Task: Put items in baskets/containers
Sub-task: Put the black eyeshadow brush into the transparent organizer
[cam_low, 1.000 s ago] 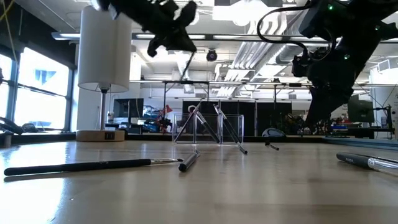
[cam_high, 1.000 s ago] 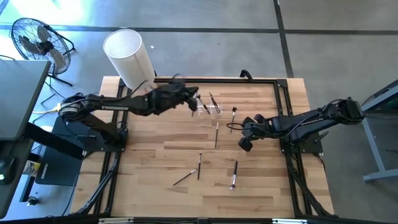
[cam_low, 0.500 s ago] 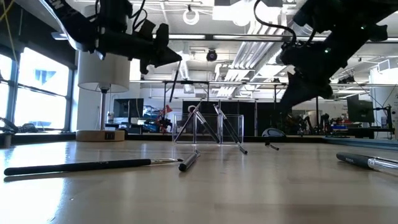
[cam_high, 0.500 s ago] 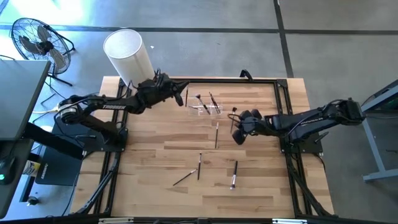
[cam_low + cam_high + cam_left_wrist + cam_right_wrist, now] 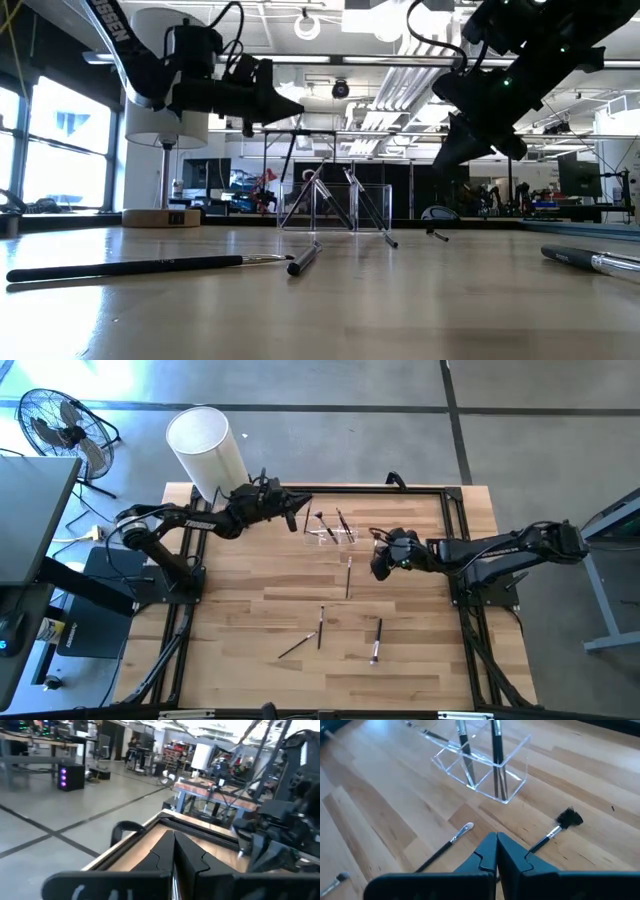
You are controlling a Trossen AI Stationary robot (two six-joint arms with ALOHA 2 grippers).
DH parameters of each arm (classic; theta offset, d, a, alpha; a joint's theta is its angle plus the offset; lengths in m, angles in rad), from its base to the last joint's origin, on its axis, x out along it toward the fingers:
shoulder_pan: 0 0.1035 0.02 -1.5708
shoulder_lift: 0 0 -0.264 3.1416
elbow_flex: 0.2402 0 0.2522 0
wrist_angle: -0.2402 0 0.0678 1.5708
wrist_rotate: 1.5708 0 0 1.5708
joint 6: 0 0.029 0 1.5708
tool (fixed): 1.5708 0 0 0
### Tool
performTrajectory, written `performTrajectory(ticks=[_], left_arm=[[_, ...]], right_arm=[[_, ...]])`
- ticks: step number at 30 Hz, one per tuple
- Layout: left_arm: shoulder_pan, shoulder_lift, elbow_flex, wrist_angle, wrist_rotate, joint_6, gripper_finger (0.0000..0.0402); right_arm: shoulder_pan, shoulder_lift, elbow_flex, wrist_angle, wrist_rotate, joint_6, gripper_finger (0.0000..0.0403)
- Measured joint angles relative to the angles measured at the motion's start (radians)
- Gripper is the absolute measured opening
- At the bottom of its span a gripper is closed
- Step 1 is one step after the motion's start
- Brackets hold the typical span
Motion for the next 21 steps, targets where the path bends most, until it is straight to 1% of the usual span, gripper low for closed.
performTrajectory(ticks=[10, 12, 16, 21], left_arm=[[-0.002, 0.097, 0.004, 0.007, 0.001, -0.010, 0.0000], [-0.002, 0.109, 0.004, 0.008, -0.014, -0.014, 0.0000], [-0.005, 0.112, 0.004, -0.011, -0.022, -0.040, 0.0001], [-0.010, 0.112, 0.004, -0.043, -0.048, -0.022, 0.0002]], right_arm=[[-0.004, 0.000, 0.000, -0.001, 0.000, 0.005, 0.0005], [-0.004, 0.000, 0.000, -0.001, 0.000, 0.005, 0.0003], [-0.004, 0.000, 0.000, -0.001, -0.006, 0.005, 0.0002], [-0.004, 0.000, 0.000, -0.001, -0.004, 0.005, 0.0006]])
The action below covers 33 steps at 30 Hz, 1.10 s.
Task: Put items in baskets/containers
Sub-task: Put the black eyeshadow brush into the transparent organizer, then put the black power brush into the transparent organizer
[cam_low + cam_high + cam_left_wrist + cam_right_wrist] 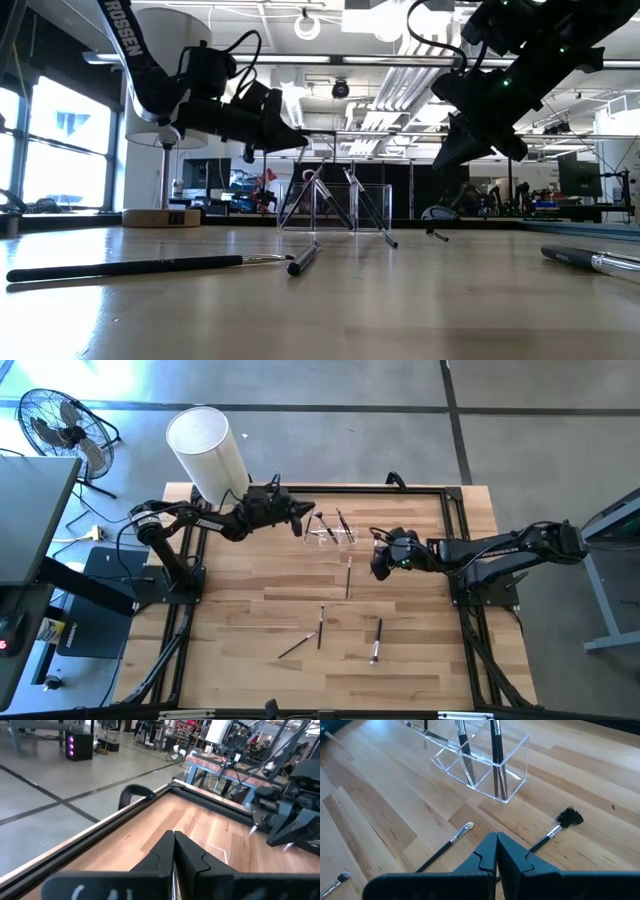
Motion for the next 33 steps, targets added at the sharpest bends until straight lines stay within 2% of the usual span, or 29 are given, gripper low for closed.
performTrajectory(ticks=[4, 11, 17, 21, 24, 30, 33], left_arm=[[0.001, 0.000, 0.000, -0.020, -0.001, -0.002, 0.0022], [0.000, -0.006, 0.000, -0.030, 0.001, -0.003, 0.0101], [-0.001, -0.131, 0.022, -0.089, -0.045, 0.001, 0.0132], [-0.024, -0.253, 0.084, -0.289, -0.093, 0.002, 0.0124], [-0.088, -0.329, 0.167, -0.568, -0.199, 0.002, 0.0101], [-0.294, -0.343, 0.380, -1.145, -0.418, -0.054, 0.0018], [-0.399, -0.307, 0.444, -1.285, -0.480, -0.117, 0.0008]], right_arm=[[0.000, 0.000, 0.000, 0.000, 0.000, 0.000, 0.0003], [0.000, 0.000, 0.000, 0.000, -0.003, -0.001, 0.0006], [0.000, 0.000, 0.000, -0.001, -0.054, -0.033, 0.0003], [0.001, 0.000, 0.000, -0.012, -0.121, -0.078, 0.0002], [0.002, 0.000, 0.000, -0.024, -0.158, -0.113, 0.0004], [0.002, 0.000, 0.000, -0.031, -0.173, -0.219, 0.0001], [0.002, 0.000, 0.000, -0.031, -0.151, -0.288, 0.0005]])
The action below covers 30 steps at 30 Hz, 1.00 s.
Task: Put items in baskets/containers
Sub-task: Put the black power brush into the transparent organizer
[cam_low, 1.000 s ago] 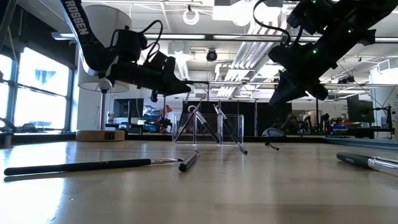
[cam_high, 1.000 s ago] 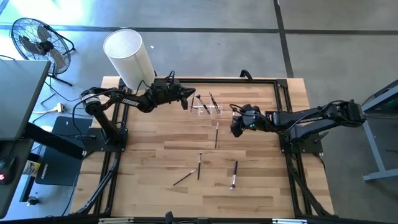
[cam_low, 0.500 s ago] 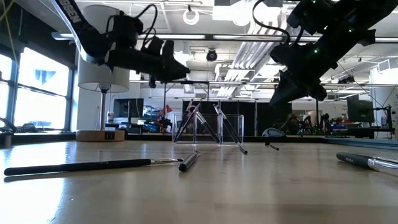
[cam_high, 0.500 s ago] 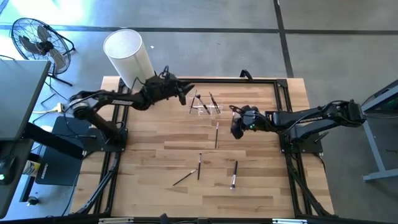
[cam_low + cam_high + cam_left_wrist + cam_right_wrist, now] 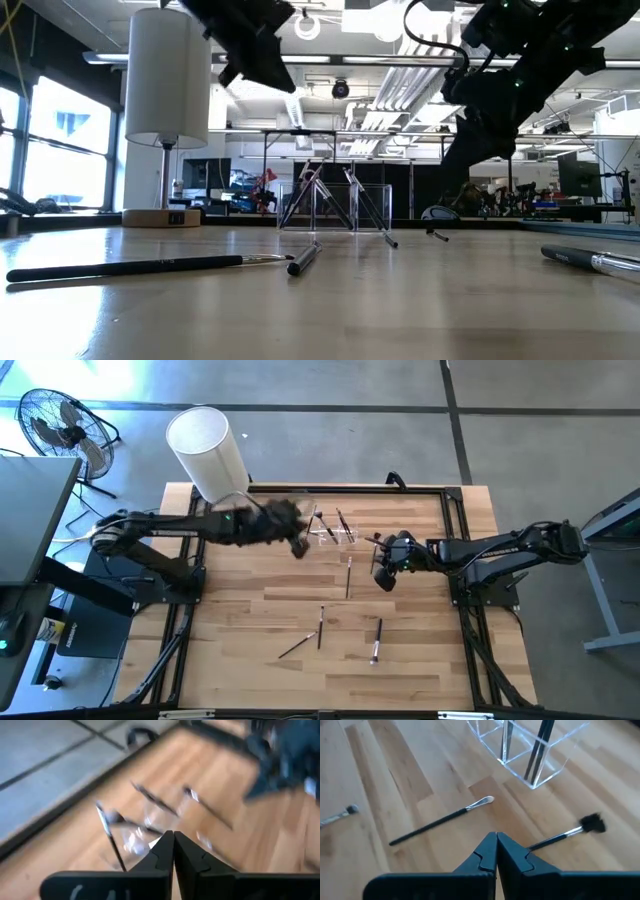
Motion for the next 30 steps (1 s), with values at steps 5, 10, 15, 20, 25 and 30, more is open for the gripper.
performTrajectory(ticks=[5, 10, 15, 20, 25, 30], left_arm=[[-0.140, 0.028, 0.012, -0.195, 0.049, -0.068, 0.0008], [-0.259, 0.077, -0.012, -0.326, 0.061, -0.223, 0.0002], [-0.356, 0.085, -0.084, -0.310, 0.070, -0.232, 0.0001], [-0.401, 0.066, -0.189, -0.271, 0.121, -0.237, 0.0000], [-0.423, 0.020, -0.284, -0.226, 0.194, -0.233, 0.0000], [-0.440, 0.009, -0.342, -0.176, 0.228, -0.232, 0.0000]], right_arm=[[0.000, 0.000, 0.000, 0.011, 0.028, -0.083, 0.0005], [0.002, 0.000, 0.000, 0.019, -0.092, -0.252, 0.0001], [0.086, 0.002, 0.042, -0.062, -0.157, -0.400, 0.0001], [0.206, 0.049, 0.175, -0.225, -0.113, -0.458, 0.0001], [0.326, 0.168, 0.349, -0.399, -0.119, -0.488, 0.0001], [0.436, 0.341, 0.537, -0.596, -0.115, -0.551, 0.0010]])
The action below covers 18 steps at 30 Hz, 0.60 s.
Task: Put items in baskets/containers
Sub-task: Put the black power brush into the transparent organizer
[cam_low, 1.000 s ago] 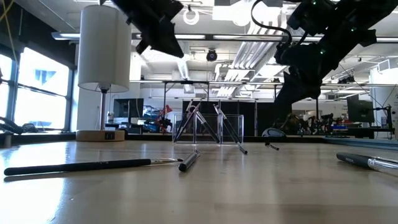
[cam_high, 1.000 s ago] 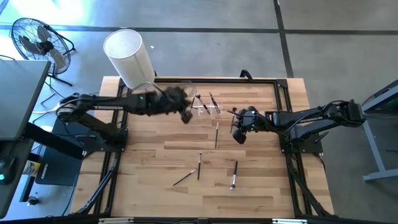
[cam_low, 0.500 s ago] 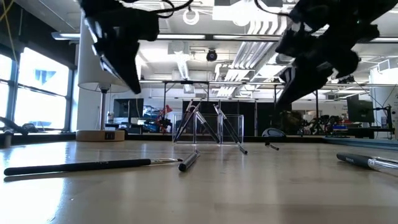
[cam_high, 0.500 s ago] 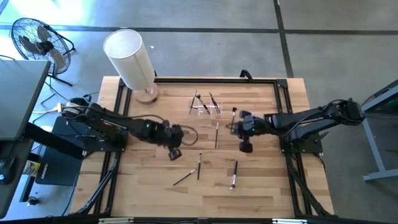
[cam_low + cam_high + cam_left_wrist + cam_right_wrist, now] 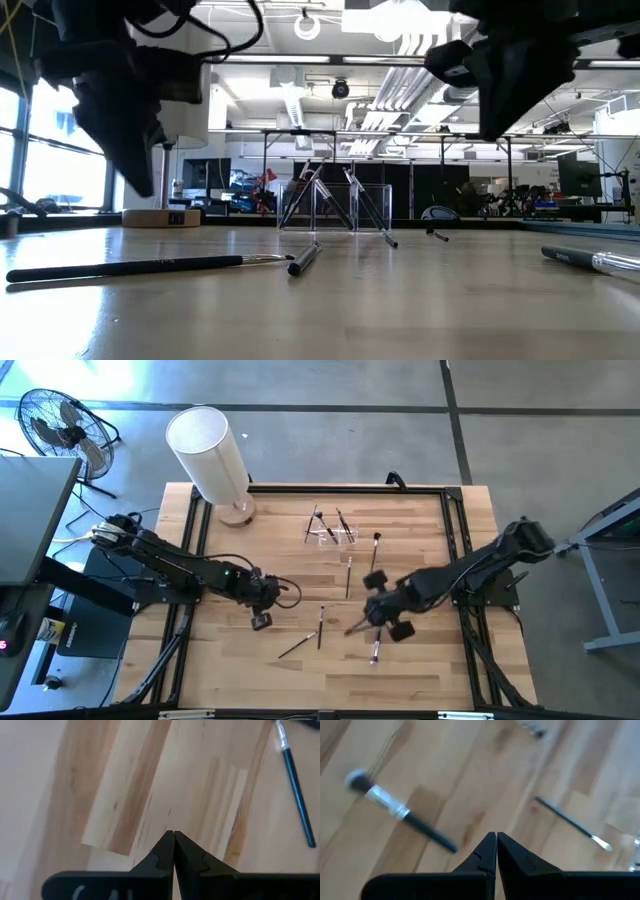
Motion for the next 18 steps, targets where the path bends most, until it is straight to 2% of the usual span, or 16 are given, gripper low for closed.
performTrajectory(ticks=[3, 7, 13, 18], left_arm=[[-0.008, 0.001, -0.004, 0.008, 0.022, 0.003, 0.0000], [-0.018, 0.001, -0.004, 0.029, 0.022, 0.004, 0.0000], [-0.018, 0.001, -0.004, 0.104, 0.049, 0.012, 0.0000], [-0.018, 0.001, -0.004, 0.114, 0.087, 0.014, 0.0000]], right_arm=[[0.051, 0.099, 0.083, -0.084, -0.001, -0.041, 0.0025], [0.123, 0.207, 0.157, -0.135, -0.053, -0.174, 0.0054], [0.205, 0.298, 0.174, -0.109, -0.067, -0.324, 0.0096], [0.247, 0.345, 0.176, -0.004, -0.070, -0.336, 0.0107]])
